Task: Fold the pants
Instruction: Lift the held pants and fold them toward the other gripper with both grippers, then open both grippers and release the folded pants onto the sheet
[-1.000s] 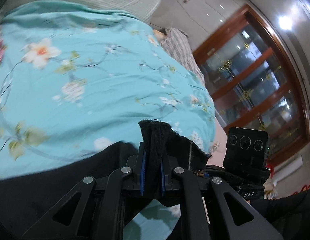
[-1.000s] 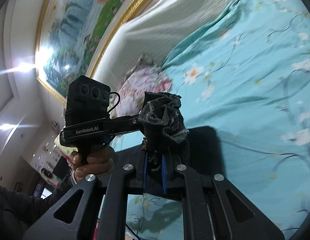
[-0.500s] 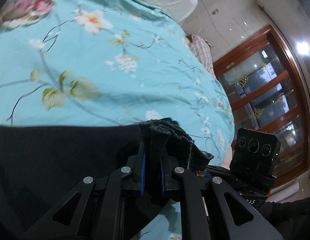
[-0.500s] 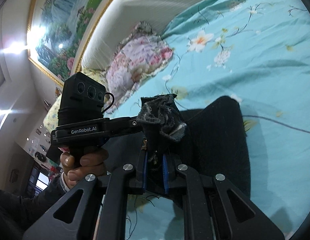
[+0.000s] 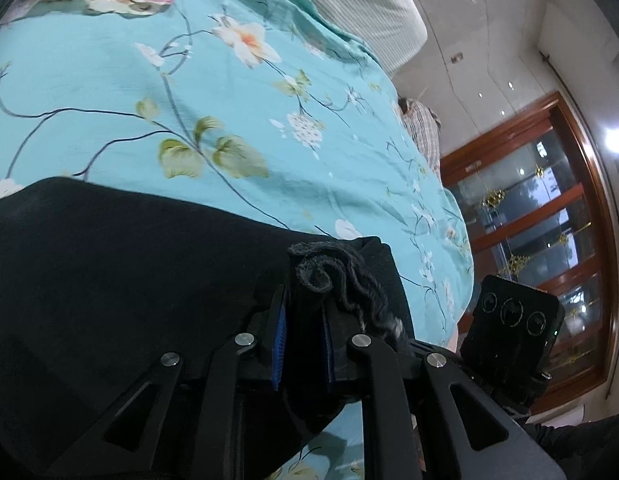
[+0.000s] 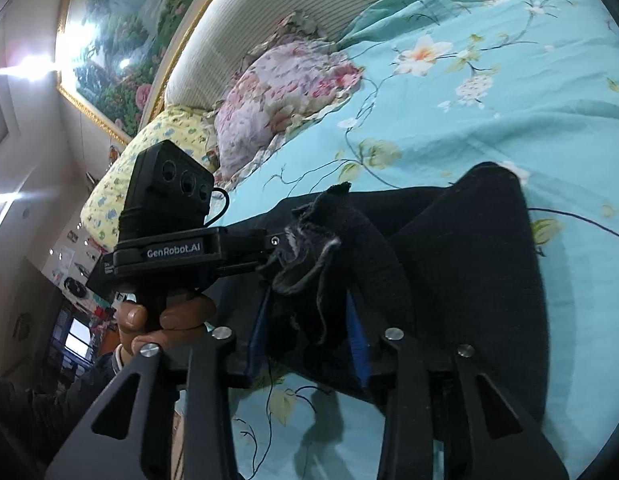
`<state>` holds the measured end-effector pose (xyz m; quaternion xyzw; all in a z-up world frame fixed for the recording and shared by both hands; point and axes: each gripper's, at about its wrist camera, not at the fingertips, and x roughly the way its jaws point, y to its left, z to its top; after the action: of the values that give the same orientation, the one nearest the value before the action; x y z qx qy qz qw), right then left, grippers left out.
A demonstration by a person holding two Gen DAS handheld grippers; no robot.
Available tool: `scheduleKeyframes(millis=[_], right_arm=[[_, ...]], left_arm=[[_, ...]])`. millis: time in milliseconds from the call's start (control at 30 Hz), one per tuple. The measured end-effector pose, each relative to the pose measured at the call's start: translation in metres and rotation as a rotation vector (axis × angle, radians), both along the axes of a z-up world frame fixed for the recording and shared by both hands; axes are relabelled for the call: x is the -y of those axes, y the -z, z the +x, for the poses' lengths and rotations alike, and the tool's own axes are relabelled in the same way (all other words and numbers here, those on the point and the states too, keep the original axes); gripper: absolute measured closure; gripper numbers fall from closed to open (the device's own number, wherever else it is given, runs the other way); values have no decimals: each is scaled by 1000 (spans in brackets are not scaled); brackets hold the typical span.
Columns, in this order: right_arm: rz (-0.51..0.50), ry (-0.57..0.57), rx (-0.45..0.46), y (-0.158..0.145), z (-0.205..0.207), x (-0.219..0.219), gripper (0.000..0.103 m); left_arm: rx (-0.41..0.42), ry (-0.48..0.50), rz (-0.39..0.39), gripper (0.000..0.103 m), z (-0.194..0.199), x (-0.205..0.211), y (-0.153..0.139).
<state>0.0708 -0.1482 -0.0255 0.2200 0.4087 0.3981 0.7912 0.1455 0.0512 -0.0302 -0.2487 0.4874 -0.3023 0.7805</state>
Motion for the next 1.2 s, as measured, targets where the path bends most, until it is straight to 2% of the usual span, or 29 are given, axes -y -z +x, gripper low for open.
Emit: scheduleKeyframes(millis=[133, 300, 500, 833, 1200], right_arm=[[-5, -21, -3, -1, -3, -6, 62], [-4, -41, -7, -3, -6, -12, 59], [0, -65, -6, -8, -10, -20, 58], [23, -109, 8, -22, -14, -32, 58], [34, -162, 30, -36, -11, -56, 57]], left_arm=[[-5, -37, 2, 89, -7, -12, -1], [-11, -124, 34, 73, -22, -28, -5], [-15, -234, 28, 67, -38, -48, -9], [-39, -416, 37, 62, -76, -88, -9], [-43, -559, 17, 58, -127, -132, -12]])
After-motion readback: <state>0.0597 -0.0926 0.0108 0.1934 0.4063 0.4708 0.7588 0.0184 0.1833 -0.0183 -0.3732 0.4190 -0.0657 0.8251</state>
